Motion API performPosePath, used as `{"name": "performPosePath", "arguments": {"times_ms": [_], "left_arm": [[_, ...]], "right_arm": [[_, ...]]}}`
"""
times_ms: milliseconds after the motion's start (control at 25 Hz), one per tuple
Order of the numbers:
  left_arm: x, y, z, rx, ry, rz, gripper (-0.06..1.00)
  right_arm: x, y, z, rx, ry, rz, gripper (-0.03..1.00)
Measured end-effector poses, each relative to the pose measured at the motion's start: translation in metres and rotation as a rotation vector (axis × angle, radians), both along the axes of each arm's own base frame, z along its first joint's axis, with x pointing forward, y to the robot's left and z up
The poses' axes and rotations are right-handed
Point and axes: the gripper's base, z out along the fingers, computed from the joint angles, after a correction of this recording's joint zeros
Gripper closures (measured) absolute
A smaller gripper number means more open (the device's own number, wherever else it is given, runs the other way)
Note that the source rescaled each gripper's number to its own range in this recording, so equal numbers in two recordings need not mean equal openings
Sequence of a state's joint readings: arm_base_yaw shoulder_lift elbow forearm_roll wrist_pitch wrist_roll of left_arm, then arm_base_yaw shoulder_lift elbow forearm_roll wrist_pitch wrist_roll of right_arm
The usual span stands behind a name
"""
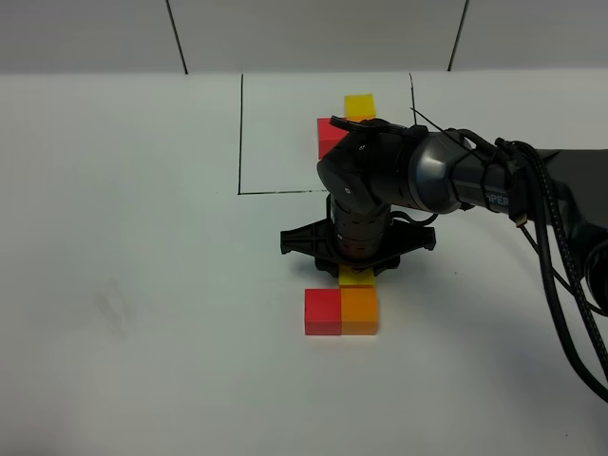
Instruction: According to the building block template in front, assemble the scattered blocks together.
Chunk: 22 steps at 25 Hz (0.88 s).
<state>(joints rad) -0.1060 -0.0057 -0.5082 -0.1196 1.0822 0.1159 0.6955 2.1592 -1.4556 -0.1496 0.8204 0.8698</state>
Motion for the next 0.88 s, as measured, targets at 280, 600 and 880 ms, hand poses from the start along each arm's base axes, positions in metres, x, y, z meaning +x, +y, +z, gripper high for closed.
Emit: {"name": "performPosePath", "arguments": {"times_ms": [280,600,880], "left_arm": [[0.0,0.0,0.0,0.0,0.0,0.0,0.7],[0.0,0.0,0.0,0.0,0.0,0.0,0.7],[0.0,0.0,0.0,0.0,0.0,0.0,0.7]], "right_arm": [[-0.0002,-0.0002,0.0,-0.002,0.002,0.002,0.97],[-0.003,0.0018,-0.0001,-0.011,0.01,0.02,0.97],[-0.0031,0.0019,-0.0001,-0.018,0.006,0.027,0.97]]}}
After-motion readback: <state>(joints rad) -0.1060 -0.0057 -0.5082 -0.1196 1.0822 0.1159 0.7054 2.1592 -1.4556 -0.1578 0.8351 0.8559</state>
